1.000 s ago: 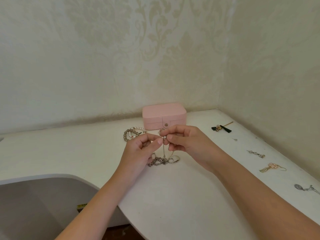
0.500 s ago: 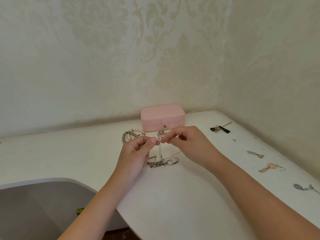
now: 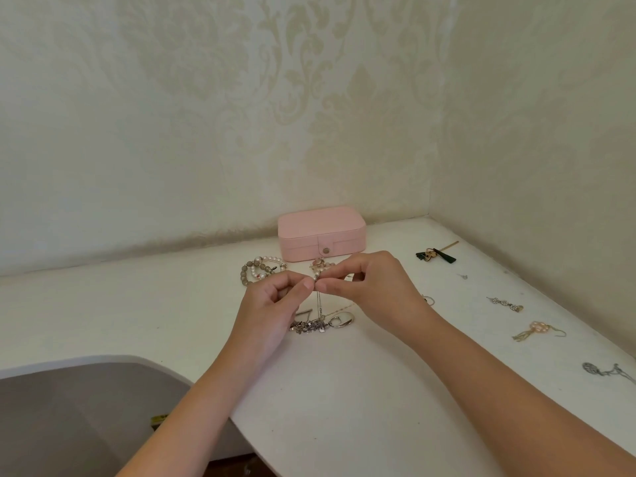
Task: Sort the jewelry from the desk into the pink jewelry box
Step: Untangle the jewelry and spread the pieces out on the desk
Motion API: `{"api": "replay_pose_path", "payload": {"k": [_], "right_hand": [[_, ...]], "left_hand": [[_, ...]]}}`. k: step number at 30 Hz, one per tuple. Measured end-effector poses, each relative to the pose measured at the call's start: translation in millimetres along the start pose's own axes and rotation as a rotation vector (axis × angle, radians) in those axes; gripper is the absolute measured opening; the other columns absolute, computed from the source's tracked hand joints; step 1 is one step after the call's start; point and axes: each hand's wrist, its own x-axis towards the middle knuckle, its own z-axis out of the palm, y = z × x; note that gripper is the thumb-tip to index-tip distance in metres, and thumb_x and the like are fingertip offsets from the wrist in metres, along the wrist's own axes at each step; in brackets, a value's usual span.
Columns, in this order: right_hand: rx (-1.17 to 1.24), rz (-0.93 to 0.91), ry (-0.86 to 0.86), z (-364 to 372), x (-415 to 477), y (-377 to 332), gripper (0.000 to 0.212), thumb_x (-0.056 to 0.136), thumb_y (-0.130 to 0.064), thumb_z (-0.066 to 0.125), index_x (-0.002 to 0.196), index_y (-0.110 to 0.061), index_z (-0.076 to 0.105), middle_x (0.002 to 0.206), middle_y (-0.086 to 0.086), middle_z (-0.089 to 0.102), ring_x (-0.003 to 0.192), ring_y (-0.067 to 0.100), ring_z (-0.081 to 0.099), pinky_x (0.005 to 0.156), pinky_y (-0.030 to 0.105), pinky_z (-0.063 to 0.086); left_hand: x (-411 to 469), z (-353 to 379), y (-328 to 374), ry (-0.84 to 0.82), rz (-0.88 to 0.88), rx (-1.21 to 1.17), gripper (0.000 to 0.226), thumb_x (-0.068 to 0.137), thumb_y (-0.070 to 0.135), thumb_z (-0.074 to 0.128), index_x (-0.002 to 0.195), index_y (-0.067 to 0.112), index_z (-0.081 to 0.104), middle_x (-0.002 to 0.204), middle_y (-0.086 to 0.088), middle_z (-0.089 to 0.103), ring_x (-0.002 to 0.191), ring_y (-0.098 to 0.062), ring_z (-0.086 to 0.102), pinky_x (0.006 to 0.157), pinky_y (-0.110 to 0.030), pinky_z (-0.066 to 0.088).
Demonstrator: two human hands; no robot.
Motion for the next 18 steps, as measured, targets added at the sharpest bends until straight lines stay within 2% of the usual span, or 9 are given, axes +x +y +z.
{"api": "replay_pose_path", "payload": {"k": [3,7,12,15,18], "right_hand": [[0.059,0.034,-0.013,-1.0,-0.1,-1.7,0.013,0.076,-0.023,0.077,0.088,-0.016,0.075,0.039,-0.025,0.048,0.04,-0.002,0.042,0.045,0.007,0.029],[0.117,0.05,-0.033,-2.3,0.9,-0.9,0.009,0.077,-0.023,0.077,0.083,-0.016,0.076,0.045,-0.023,0.053,0.043,0.003,0.034,0.046,0.008,0.027],[0.069,0.028,-0.079,-4.0,-1.1,-4.1,0.006,0.082,-0.021,0.071,0.08,-0.015,0.074,0.036,-0.021,0.042,0.041,0.005,0.03,0.042,0.01,0.024],[0.05,0.024,-0.082,-2.2,-0.5,-3.1,0.006,0.083,-0.02,0.07,0.079,-0.016,0.072,0.037,-0.021,0.043,0.04,0.003,0.032,0.043,0.01,0.025],[0.086,0.057,-0.085,-1.9,1.3,-0.1,0.005,0.084,-0.022,0.069,0.079,-0.019,0.069,0.047,-0.025,0.052,0.047,-0.003,0.042,0.05,0.006,0.033]], "left_hand": [[-0.5,0.3,-0.2,-0.005,0.031,0.027,0.018,0.09,0.017,0.059,0.075,0.016,0.069,0.046,0.009,0.027,0.042,-0.006,0.021,0.041,-0.015,0.02],[-0.7,0.1,-0.7,-0.028,0.052,0.042,0.016,0.089,0.017,0.059,0.078,0.011,0.07,0.044,0.013,0.026,0.041,-0.004,0.021,0.04,-0.014,0.019],[-1.1,-0.9,1.0,-0.051,0.055,0.047,0.019,0.09,0.014,0.058,0.074,0.012,0.069,0.045,0.011,0.026,0.042,-0.006,0.02,0.04,-0.015,0.018],[-1.7,-0.8,2.0,-0.048,0.047,0.048,0.02,0.09,0.013,0.057,0.074,0.009,0.068,0.046,0.01,0.025,0.042,-0.006,0.02,0.04,-0.015,0.018],[-1.4,-1.2,2.5,-0.024,0.019,0.014,0.022,0.091,0.009,0.055,0.072,0.005,0.064,0.046,0.009,0.025,0.041,-0.007,0.02,0.04,-0.015,0.019]]}}
